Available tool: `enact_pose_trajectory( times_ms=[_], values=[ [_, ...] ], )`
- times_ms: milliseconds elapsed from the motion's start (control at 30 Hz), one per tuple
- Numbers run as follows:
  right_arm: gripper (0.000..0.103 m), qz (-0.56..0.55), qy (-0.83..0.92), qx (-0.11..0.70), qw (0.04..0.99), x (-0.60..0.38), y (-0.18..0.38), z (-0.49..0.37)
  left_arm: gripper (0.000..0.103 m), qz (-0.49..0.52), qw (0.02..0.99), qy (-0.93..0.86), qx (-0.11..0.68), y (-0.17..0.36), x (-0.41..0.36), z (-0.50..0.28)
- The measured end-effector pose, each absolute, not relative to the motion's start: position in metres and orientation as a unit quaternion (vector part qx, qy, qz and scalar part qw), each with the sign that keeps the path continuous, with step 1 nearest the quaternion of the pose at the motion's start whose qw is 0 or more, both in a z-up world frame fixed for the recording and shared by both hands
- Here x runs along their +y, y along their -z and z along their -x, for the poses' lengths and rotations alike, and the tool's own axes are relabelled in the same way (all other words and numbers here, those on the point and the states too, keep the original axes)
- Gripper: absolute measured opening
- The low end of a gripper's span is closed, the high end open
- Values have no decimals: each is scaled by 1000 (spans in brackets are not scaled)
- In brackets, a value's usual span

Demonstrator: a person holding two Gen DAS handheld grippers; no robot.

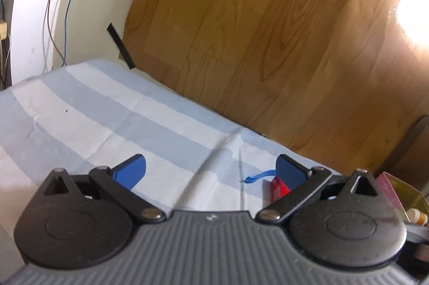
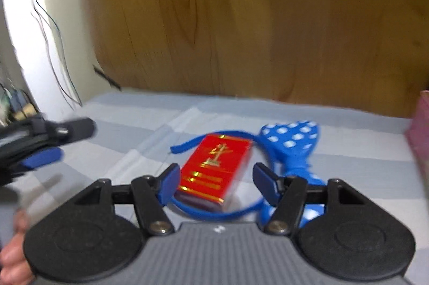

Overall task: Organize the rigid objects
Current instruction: 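Grasp the red cigarette box with the right tool and lift it, then lower the red box into the pink tin and open the right tool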

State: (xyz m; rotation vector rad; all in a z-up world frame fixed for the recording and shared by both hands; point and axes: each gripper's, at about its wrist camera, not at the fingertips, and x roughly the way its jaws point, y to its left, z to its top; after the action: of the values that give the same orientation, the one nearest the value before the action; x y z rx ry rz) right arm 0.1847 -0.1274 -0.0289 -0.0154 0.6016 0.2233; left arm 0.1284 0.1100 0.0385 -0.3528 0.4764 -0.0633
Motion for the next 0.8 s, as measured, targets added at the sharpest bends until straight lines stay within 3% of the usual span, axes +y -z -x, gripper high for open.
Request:
enact_pose_trajectory(
  times_ms=[67, 100, 167, 233, 267, 500, 633, 800],
  values=[
    [66, -8, -99, 322, 942, -118, 37, -203, 103, 168, 958, 29, 229, -40, 109, -127],
    [74, -20, -99, 328, 939, -115, 41, -210, 103, 168, 959, 30, 228, -41, 109, -127],
    [72, -17, -98, 341, 935, -107, 48, -219, 103, 174, 957, 34, 229, -41, 111, -129],
    [26, 33, -100, 327, 939, -93, 51, -215, 103, 177, 956, 35, 229, -40, 113, -132],
    [24, 51, -105, 330, 937, -90, 49, -213, 103, 179, 956, 33, 228, -40, 114, -131],
    [24, -39, -149, 278, 948, -146, 1, -133, 103, 198, 952, 63, 223, -44, 114, -126],
    [24, -88, -189, 327, 922, -201, 16, -52, 103, 191, 939, 157, 238, -43, 95, -123],
    [27, -160, -206, 404, 877, -275, 59, 40, 103, 116, 866, 400, 278, -32, 22, -101]
  ],
)
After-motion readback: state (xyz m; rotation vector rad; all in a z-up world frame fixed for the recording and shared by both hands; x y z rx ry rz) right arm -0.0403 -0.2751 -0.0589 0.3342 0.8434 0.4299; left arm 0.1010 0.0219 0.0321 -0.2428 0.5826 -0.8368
